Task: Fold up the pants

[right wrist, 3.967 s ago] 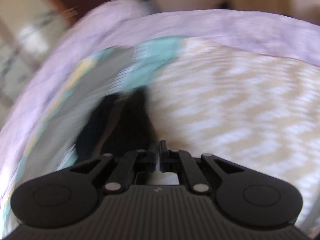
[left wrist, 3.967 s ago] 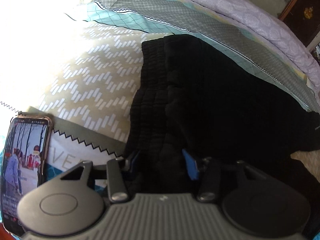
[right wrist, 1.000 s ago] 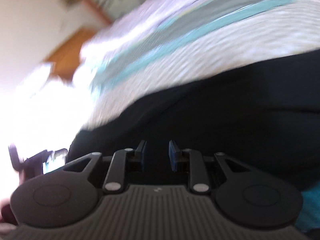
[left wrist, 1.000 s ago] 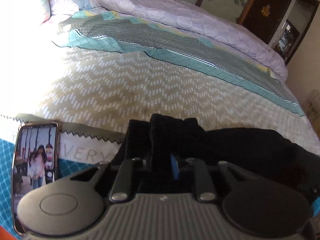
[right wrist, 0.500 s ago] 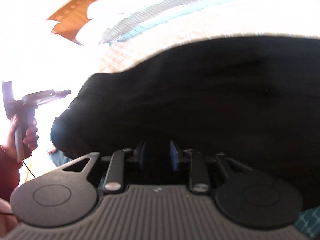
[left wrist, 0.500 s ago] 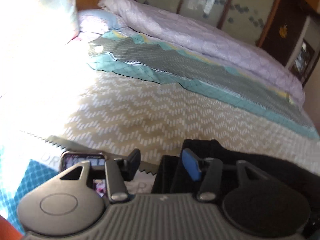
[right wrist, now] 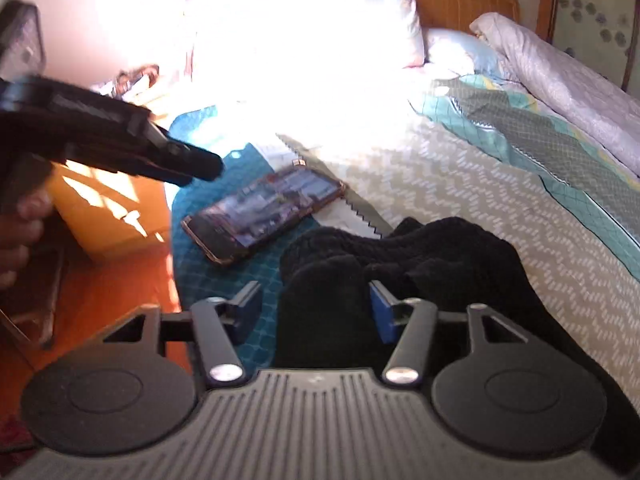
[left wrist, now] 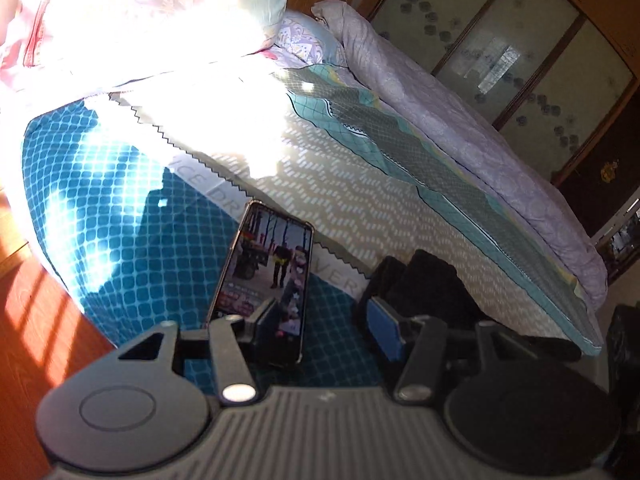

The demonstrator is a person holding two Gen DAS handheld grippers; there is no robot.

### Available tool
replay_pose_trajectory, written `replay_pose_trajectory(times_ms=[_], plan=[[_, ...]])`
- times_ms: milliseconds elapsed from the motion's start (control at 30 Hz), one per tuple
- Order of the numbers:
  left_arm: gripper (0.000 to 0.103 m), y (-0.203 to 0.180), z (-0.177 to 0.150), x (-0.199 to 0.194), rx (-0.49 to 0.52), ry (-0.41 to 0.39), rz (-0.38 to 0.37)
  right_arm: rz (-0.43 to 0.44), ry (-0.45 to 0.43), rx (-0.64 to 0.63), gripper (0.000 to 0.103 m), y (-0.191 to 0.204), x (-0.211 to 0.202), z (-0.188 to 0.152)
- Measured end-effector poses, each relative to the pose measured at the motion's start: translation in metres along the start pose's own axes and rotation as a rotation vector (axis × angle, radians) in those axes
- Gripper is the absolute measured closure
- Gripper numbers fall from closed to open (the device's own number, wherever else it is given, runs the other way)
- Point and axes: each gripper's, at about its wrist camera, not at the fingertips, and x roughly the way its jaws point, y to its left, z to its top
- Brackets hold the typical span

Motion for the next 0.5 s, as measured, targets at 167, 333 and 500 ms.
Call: replay_pose_trajectory(times_ms=[167,333,500], plan=[[0.051,-0.016,-0.01,0.033,0.014,0.095,-0.075,0.055,-0.199,0.669,0.098,-0.109,-0.057,-0.049],[0.045,-0.033,-0.024,0.096,-0.047,0.228,-0.144,0.011,-0.246,0.899,0.098,-0.151,-0.08,-0.072],[0.095,-0.047,-0.029,0.107,-0.081,0.196,-0.131,0.046,-0.267,0.936,0.098,-0.136,-0.093,-0.073]])
